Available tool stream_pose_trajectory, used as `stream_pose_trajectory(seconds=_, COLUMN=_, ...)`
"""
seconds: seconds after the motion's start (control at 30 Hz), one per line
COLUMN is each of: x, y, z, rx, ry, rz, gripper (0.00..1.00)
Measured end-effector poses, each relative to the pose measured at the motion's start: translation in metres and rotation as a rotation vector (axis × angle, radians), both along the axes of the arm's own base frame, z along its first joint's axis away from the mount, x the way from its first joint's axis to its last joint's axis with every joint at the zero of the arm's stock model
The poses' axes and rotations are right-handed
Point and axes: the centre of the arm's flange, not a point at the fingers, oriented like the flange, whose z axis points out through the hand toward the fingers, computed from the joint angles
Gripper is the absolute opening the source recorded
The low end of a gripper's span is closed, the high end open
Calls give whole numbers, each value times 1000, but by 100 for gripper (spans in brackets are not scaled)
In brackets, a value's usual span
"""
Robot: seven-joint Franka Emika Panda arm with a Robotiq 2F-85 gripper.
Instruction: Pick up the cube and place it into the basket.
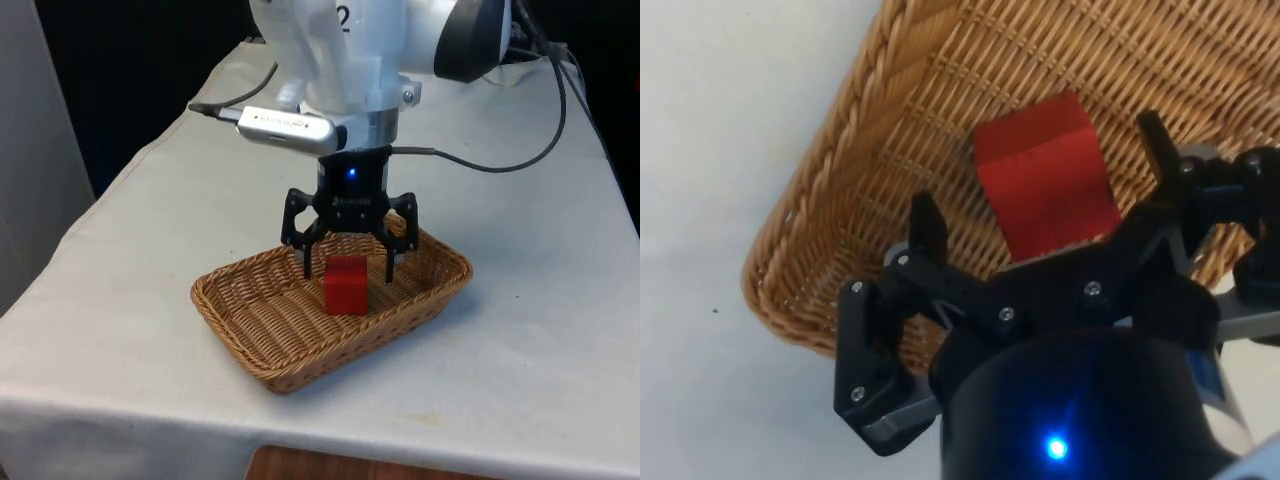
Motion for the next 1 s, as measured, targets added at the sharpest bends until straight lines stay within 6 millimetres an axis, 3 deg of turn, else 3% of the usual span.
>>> stream_pose_trajectory(seconds=0.4, x=1, y=-3, z=32, rx=13, ry=-10, rz=-5, gripper=100)
stream_pose_trajectory(seconds=1.0, x=-5, y=-17, z=64, rx=25, ry=-6, rz=-9, gripper=100)
